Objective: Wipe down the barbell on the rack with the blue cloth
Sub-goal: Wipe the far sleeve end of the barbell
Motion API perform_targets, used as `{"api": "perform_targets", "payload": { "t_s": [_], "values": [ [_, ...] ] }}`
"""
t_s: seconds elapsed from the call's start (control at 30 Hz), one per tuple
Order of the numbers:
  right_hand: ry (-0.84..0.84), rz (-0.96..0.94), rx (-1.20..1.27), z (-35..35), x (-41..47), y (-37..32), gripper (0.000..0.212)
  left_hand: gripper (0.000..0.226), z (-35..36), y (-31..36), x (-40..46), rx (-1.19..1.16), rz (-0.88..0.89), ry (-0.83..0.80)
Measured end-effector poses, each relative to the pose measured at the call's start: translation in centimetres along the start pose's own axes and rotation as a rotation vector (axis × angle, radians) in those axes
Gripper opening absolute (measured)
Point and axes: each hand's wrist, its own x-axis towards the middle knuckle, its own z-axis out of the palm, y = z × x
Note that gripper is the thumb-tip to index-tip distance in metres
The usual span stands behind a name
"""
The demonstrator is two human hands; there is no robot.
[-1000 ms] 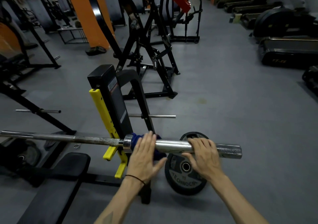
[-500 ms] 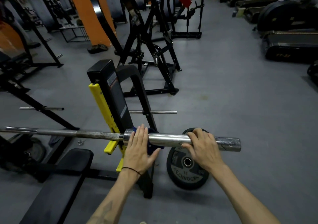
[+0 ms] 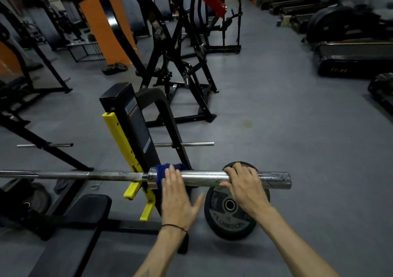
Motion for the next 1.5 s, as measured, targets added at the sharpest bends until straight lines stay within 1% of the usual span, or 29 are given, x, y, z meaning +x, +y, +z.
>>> {"api": "perform_targets", "payload": {
  "t_s": [0.03,0.1,0.13,0.17,0.27,0.33,0.37,0.43,0.5,0.53,0.57,0.6,0.67,0.73,0.8,0.83,0.87,0.93,0.97,1.0,1.07,1.17,1.2,1.27,1.33,1.37,1.43,1.47,1.5],
  "values": [
    [-0.016,-0.004,0.002,0.0,0.1,0.0,0.051,0.103,0.3,2.4,-0.1,-0.013,0.023,-0.025],
    [-0.095,-0.009,-0.005,0.0,0.6,0.5,0.048,0.105,0.8,5.9,-0.9,0.024,0.197,-0.055],
    [-0.145,-0.011,-0.009,0.0,0.9,0.7,0.047,0.104,0.8,6.3,-1.0,0.042,0.269,-0.059],
    [-0.192,-0.009,-0.011,-0.1,1.2,0.8,0.048,0.101,0.5,5.5,-0.9,0.039,0.294,-0.05],
    [-0.273,0.001,0.006,-0.5,1.8,1.1,0.05,0.097,0.0,-0.3,-0.2,-0.017,0.185,0.0],
    [-0.268,-0.004,0.033,-0.6,1.8,1.2,0.059,0.094,-0.4,-3.1,-0.2,0.029,0.11,0.035],
    [-0.268,-0.013,0.042,-0.6,1.8,1.2,0.065,0.093,-0.4,-2.8,-0.2,0.023,0.078,0.029],
    [-0.28,-0.039,0.012,-0.5,1.9,1.1,0.073,0.096,0.1,0.7,0.0,-0.042,0.051,0.017],
    [-0.259,-0.045,-0.004,-0.2,1.9,1.1,0.07,0.1,0.8,4.6,-0.6,-0.057,0.197,-0.039],
    [-0.241,-0.042,0.013,-0.2,1.8,1.1,0.068,0.1,0.7,5.2,-0.9,-0.042,0.289,-0.061],
    [-0.224,-0.039,0.029,-0.2,1.7,1.2,0.066,0.097,0.5,4.5,-0.8,-0.031,0.346,-0.055],
    [-0.211,-0.037,0.037,-0.2,1.7,1.2,0.066,0.094,0.3,2.8,-0.5,-0.03,0.347,-0.026],
    [-0.196,-0.033,0.03,-0.4,1.5,1.1,0.067,0.09,-0.2,-1.4,-0.1,-0.026,0.264,0.035],
    [-0.173,-0.041,0.01,-0.3,1.4,1.1,0.066,0.089,-0.3,-3.6,0.0,-0.002,0.128,0.074],
    [-0.18,-0.046,-0.004,-0.3,1.5,1.0,0.063,0.093,-0.1,-1.0,0.4,-0.024,0.009,0.045],
    [-0.182,-0.044,-0.002,-0.3,1.5,1.0,0.06,0.097,0.2,1.4,0.5,-0.044,0.004,0.023],
    [-0.182,-0.044,0.008,-0.3,1.5,1.0,0.057,0.099,0.5,3.9,0.3,-0.05,0.061,-0.004],
    [-0.179,-0.045,0.039,-0.3,1.4,1.0,0.049,0.1,0.7,7.4,-0.4,-0.075,0.265,-0.042],
    [-0.173,-0.037,0.055,-0.5,1.5,0.9,0.048,0.098,0.6,7.7,-0.5,-0.071,0.338,-0.045],
    [-0.169,-0.026,0.069,-0.7,1.6,0.8,0.05,0.095,0.4,7.1,-0.4,-0.052,0.374,-0.027],
    [-0.184,-0.012,0.066,-1.0,1.9,0.6,0.058,0.089,0.2,4.0,-0.2,-0.021,0.343,0.012],
    [-0.214,-0.029,0.036,-1.5,1.6,1.1,0.062,0.087,0.4,-2.0,-0.2,0.003,0.221,0.051],
    [-0.212,-0.022,0.02,-1.7,1.3,1.7,0.067,0.088,0.4,-3.2,-0.2,0.028,0.194,0.054],
    [-0.178,0.017,-0.01,-2.4,0.6,3.0,0.078,0.092,0.6,-2.5,-0.2,0.048,0.11,0.037],
    [-0.13,0.041,-0.007,-2.8,0.2,3.8,0.076,0.098,0.7,1.7,0.1,-0.009,0.048,0.019],
    [-0.11,0.033,-0.012,-2.8,0.2,3.9,0.071,0.099,0.8,4.4,0.1,-0.039,0.085,0.009],
    [-0.095,0.013,-0.025,-2.6,0.2,3.6,0.066,0.098,0.8,8.6,-0.5,-0.048,0.276,-0.012],
    [-0.093,0.011,-0.022,-2.6,0.2,3.5,0.065,0.095,0.7,9.3,-0.7,-0.051,0.363,-0.016],
    [-0.088,0.017,-0.01,-2.5,0.1,3.5,0.064,0.091,0.5,8.8,-0.6,-0.053,0.408,0.008]
  ]
}}
